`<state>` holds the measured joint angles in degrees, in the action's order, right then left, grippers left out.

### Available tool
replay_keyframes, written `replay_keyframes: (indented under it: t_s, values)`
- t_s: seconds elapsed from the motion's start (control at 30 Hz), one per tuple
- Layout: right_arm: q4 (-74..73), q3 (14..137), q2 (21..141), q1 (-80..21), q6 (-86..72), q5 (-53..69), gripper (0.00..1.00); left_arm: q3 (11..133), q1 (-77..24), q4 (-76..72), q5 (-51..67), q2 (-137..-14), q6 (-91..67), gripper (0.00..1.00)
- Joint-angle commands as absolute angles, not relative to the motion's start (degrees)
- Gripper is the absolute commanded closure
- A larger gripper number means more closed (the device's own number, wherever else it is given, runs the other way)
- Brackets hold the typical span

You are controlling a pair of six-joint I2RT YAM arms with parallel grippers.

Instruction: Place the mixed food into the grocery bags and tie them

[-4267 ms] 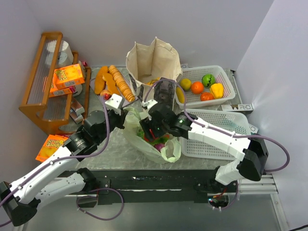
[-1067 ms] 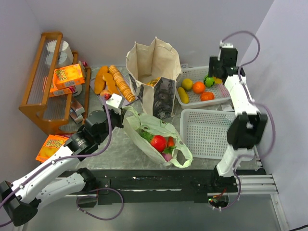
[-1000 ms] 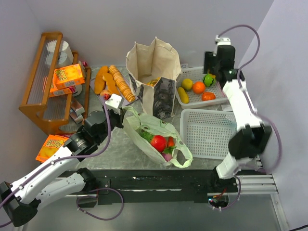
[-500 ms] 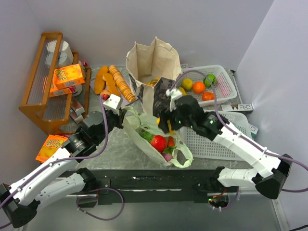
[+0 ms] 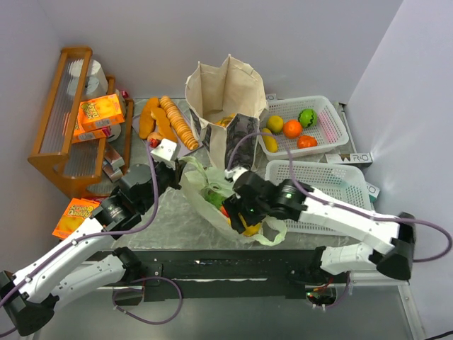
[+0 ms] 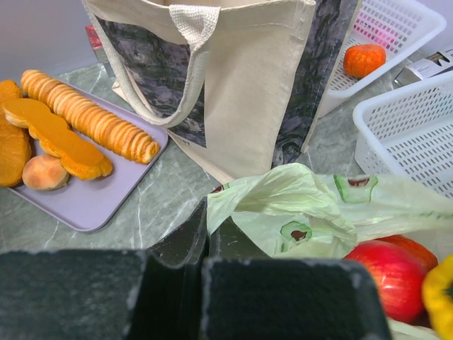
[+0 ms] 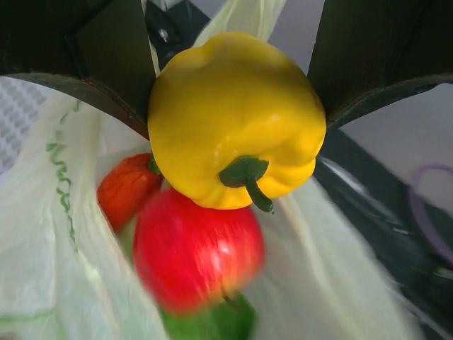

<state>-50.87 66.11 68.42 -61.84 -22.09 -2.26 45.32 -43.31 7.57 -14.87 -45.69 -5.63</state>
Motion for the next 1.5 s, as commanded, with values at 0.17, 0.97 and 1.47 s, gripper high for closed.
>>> replay_keyframes:
  t_s: [0.17,0.97,1.47]
  values:
    - [-66.2,69.0,80.6,-62.5,-30.3,-19.8,0.72,45.4,-43.1,5.5,-15.4,-43.4,-6.4,0.99]
    - [-52.6,78.0,64.6,-64.9,-25.2,-8.2,0.01,45.6,-43.1,5.8,-14.3,-44.0,-6.7,0.99]
    - [-75.5,72.1,47.3,-64.9,-28.3,-2.6,0.01,48.2,-43.0,7.6,-11.0,-46.9,-8.9,0.99]
